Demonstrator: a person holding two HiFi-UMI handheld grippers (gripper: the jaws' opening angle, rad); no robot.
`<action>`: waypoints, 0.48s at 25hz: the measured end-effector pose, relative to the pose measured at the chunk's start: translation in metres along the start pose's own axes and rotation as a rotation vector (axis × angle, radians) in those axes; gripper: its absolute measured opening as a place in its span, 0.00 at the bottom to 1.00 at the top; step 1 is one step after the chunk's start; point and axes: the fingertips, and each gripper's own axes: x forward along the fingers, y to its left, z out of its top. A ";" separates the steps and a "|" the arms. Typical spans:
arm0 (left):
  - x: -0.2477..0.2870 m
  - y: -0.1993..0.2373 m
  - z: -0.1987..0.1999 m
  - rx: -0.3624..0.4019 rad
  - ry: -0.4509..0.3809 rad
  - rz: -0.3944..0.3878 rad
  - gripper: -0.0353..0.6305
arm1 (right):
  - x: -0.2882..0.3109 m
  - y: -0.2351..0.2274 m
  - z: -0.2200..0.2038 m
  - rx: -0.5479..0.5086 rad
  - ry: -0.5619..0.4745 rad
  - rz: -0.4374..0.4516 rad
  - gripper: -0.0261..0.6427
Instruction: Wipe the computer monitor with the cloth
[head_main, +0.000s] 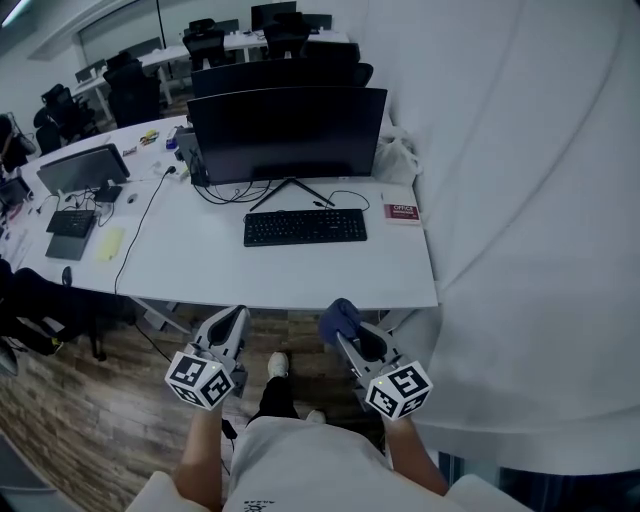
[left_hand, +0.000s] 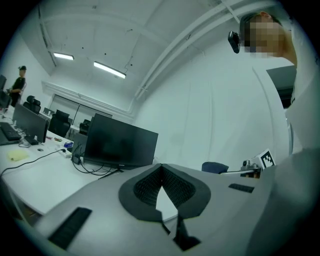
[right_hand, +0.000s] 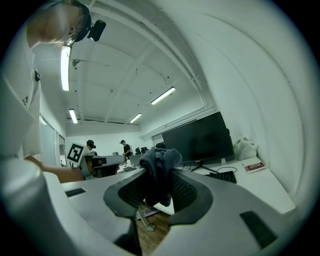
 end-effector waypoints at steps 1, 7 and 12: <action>0.004 0.002 0.000 -0.002 -0.003 -0.011 0.06 | 0.003 -0.002 0.000 0.003 -0.002 -0.002 0.22; 0.041 0.035 -0.002 -0.003 0.020 -0.019 0.06 | 0.037 -0.024 0.007 -0.001 -0.001 -0.032 0.22; 0.085 0.071 0.008 0.005 0.024 -0.031 0.06 | 0.080 -0.050 0.018 -0.004 0.002 -0.059 0.22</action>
